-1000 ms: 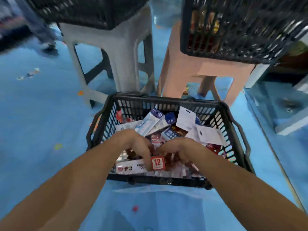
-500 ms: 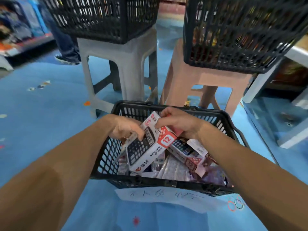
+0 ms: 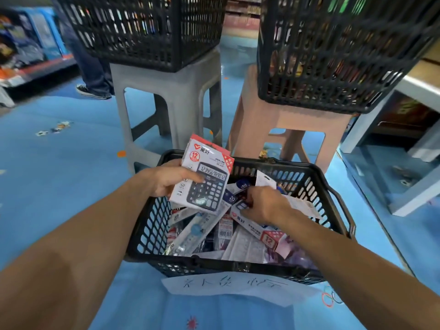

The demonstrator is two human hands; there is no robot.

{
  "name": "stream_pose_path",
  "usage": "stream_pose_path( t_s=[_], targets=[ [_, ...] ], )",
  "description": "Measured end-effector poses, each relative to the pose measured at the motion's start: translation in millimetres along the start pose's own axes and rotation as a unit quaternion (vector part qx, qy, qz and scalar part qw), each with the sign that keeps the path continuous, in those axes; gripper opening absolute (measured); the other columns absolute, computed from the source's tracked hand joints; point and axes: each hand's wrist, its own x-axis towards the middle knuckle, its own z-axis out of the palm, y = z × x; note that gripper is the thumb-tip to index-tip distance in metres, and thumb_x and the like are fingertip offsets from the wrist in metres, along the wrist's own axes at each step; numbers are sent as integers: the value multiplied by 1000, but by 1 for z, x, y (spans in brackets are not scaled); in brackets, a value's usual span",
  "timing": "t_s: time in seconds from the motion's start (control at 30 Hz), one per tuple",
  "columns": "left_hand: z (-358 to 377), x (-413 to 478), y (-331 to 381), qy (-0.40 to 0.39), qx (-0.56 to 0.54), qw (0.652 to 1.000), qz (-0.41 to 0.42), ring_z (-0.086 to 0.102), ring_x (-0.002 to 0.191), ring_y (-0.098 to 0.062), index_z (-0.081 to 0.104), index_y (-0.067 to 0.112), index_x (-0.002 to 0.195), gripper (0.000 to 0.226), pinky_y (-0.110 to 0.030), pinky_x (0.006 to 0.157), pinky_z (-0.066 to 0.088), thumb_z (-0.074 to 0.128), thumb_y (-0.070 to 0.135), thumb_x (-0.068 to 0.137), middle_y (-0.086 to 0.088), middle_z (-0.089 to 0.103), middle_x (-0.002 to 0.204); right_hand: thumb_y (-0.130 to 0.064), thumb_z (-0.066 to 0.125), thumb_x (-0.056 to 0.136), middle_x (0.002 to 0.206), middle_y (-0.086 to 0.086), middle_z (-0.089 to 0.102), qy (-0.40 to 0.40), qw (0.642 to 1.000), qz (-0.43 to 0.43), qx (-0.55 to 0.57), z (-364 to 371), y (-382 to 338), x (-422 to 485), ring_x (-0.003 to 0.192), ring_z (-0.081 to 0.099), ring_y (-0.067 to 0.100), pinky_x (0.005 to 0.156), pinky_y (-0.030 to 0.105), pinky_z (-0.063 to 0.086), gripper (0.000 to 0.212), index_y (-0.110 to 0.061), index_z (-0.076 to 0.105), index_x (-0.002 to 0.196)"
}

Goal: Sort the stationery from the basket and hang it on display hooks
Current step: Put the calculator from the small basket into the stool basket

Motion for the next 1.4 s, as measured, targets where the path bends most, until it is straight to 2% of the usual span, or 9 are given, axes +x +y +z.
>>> stream_pose_path(
  t_s=[0.13,0.3,0.67,0.8,0.97,1.07,1.17,1.3,1.4],
  targets=[
    [1,4,-6,29,3,1000,4,75,105,-27,65,17,130,42,-44,88,59,70,0,92,-8,77,116,-62,72,80,123,8,60,-36,981,-24,-187,19,-14,-5,114,56,30,95,44,45,72,-15,51,131],
    [-1,7,-11,48,18,999,-9,76,101,-26,63,16,126,44,-42,81,61,74,-1,88,-7,78,112,-37,69,90,122,6,64,-23,960,-23,-279,25,-22,-2,114,57,27,101,43,40,44,-17,60,128],
    [-5,-1,-16,56,-3,998,-27,78,92,-28,60,15,128,41,-40,70,63,73,3,91,-11,79,107,-39,58,80,108,6,61,65,991,116,0,-38,-29,-21,117,52,31,107,57,35,36,-19,60,110],
    [-5,-2,-16,50,-18,998,-40,77,95,-31,58,14,132,43,-42,72,63,72,7,93,-13,78,108,-34,49,70,102,9,63,166,973,124,106,-69,-32,-22,91,52,31,94,48,50,35,-18,56,100],
    [2,-8,-6,39,-63,996,-43,78,88,-30,60,12,135,37,-38,64,63,64,25,101,-17,77,109,-29,47,61,78,-7,50,342,908,-10,241,-79,-34,-21,86,48,27,65,35,33,21,-23,48,82],
    [3,-10,1,23,-111,992,-50,76,92,-32,63,13,134,53,-40,70,63,54,53,101,-19,75,117,-25,56,66,109,1,57,353,899,-123,228,-61,-29,-12,108,46,24,84,40,44,37,-16,65,101],
    [3,-12,5,8,-151,987,-46,76,96,-34,69,15,125,72,-43,73,64,45,74,90,-20,74,118,-15,71,70,126,19,50,371,875,-218,221,-46,-20,-5,122,44,30,105,19,34,39,-6,69,107],
    [0,-17,1,-11,-149,987,-58,74,102,-35,68,16,128,85,-47,91,58,50,78,74,-19,73,122,-6,89,67,138,22,42,373,868,-276,177,-37,-8,2,136,42,39,109,37,41,50,-6,68,112],
    [2,-19,1,-31,-156,985,-63,76,97,-33,69,14,126,83,-44,83,62,51,77,74,-17,74,120,-9,89,67,139,21,42,383,853,-304,180,-41,-9,-1,133,45,39,107,42,46,55,-8,67,117]
  ],
)
